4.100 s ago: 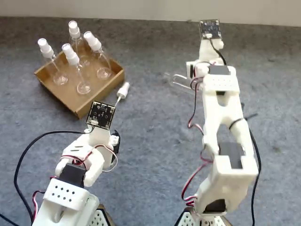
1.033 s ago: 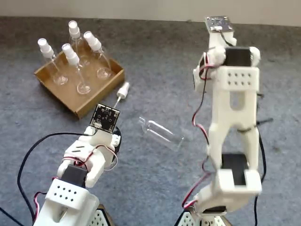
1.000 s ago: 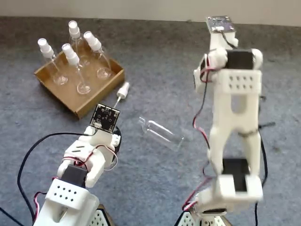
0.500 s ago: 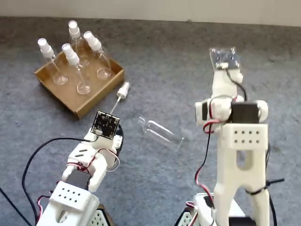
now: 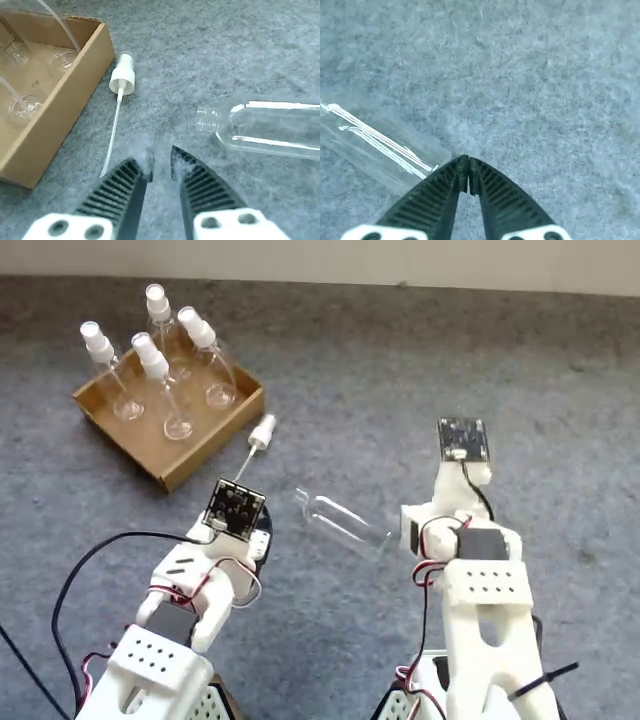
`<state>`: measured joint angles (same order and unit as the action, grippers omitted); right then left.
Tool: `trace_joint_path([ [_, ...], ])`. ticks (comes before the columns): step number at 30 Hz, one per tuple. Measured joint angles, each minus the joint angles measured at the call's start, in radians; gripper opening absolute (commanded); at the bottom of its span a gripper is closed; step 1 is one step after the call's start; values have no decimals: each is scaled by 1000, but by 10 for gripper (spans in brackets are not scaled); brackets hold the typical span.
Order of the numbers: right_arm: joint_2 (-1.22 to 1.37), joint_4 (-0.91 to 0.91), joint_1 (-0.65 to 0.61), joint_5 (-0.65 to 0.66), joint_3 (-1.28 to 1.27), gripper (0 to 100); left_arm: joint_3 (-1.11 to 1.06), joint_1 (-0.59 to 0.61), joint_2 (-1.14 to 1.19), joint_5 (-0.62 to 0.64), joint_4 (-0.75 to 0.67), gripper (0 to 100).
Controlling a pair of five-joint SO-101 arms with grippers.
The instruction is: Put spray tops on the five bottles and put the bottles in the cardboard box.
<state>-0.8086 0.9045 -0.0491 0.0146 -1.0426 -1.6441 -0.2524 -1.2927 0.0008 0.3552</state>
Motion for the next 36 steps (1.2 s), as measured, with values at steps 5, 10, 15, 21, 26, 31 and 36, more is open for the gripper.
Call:
trace_joint_path([
  [5,-2,-104,-2,-43,-32,8,-9,-5,-2,0,26,8],
  [10,-3,-118,0,-92,-74,8,192,-5,0,2,319,8],
  [15,-5,-118,-2,-94,-74,8,430,-63,0,2,641,48],
  [21,-5,-164,66,-94,-86,8,569,-120,44,2,743,178],
  [26,-8,-299,107,-94,-181,8,694,-130,229,12,770,181],
  [31,-8,-466,112,-94,-272,8,816,-133,436,167,773,186],
  [36,-8,-532,112,-94,-293,8,925,-206,660,310,773,243],
])
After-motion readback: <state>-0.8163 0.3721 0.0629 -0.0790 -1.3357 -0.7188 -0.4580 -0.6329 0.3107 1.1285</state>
